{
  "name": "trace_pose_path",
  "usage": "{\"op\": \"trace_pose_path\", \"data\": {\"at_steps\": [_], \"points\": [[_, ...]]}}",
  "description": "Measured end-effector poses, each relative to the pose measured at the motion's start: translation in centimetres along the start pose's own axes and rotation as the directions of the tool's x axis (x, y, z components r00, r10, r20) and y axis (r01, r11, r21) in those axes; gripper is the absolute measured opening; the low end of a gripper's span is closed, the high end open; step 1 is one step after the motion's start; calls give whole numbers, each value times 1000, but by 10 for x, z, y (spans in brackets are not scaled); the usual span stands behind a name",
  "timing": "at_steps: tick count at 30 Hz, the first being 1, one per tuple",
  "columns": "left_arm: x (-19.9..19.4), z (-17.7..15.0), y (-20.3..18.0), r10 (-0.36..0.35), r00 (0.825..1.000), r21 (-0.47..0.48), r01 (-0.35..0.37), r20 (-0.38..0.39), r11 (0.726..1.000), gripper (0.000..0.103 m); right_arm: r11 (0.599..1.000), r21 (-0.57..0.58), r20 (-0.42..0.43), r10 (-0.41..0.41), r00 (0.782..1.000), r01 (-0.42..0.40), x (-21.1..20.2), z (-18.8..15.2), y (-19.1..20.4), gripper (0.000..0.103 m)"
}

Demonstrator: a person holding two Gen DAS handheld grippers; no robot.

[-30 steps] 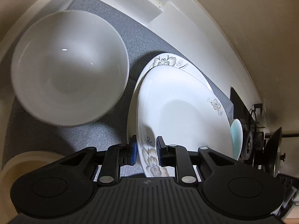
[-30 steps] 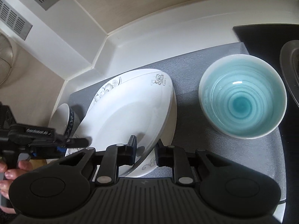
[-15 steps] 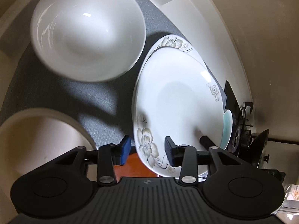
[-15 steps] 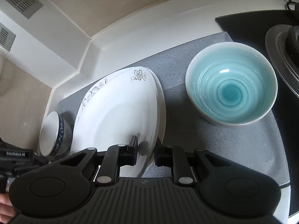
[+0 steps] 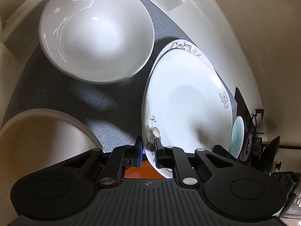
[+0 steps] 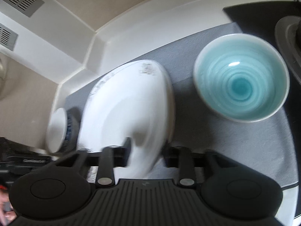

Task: Organize plates and bowls
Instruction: 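Lower the plate onto the other white plate and open both grippers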

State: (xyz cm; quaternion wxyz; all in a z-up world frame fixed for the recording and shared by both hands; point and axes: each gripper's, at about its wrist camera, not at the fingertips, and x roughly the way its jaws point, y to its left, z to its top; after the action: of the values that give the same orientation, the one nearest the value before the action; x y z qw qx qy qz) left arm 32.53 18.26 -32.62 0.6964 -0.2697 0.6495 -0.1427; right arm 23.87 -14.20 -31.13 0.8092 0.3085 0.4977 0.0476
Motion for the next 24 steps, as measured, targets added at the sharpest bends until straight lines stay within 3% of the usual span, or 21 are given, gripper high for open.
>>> {"op": "trace_pose_path", "data": {"at_steps": [1,2,7,15,19,21,22,23,24], "points": [[0,0,-1,-4,1000,1,4,-1,1000,10,1000,-17,-15,-24,1000,24,0,0,3,73],[-2,1,-2,-11,1000,4,11,2,1000,9,998,-37,-24,-46,999,45,-1,-1,6,76],[-1,2,-3,2,1000,7,-2,12,1000,10,995,-88,-24,-54,998,52,-7,-2,12,76],[1,6,6,-27,1000,-34,27,-7,999,10,994,-55,32,-95,995,97,-19,-17,4,74],[0,4,4,-20,1000,4,20,4,1000,11,991,-72,31,-113,993,115,-18,-24,-1,76],[1,2,-1,-2,1000,30,2,17,1000,12,987,-84,20,-138,990,140,-14,-27,0,68],[1,2,-2,7,1000,42,-8,23,999,12,984,-99,29,-146,989,148,-13,-27,2,46],[2,1,-4,13,1000,49,-14,29,999,13,983,-102,45,-146,988,150,-13,-28,2,32],[2,1,-5,19,999,58,-21,34,998,13,984,-94,59,-144,988,149,-13,-27,2,29]]}}
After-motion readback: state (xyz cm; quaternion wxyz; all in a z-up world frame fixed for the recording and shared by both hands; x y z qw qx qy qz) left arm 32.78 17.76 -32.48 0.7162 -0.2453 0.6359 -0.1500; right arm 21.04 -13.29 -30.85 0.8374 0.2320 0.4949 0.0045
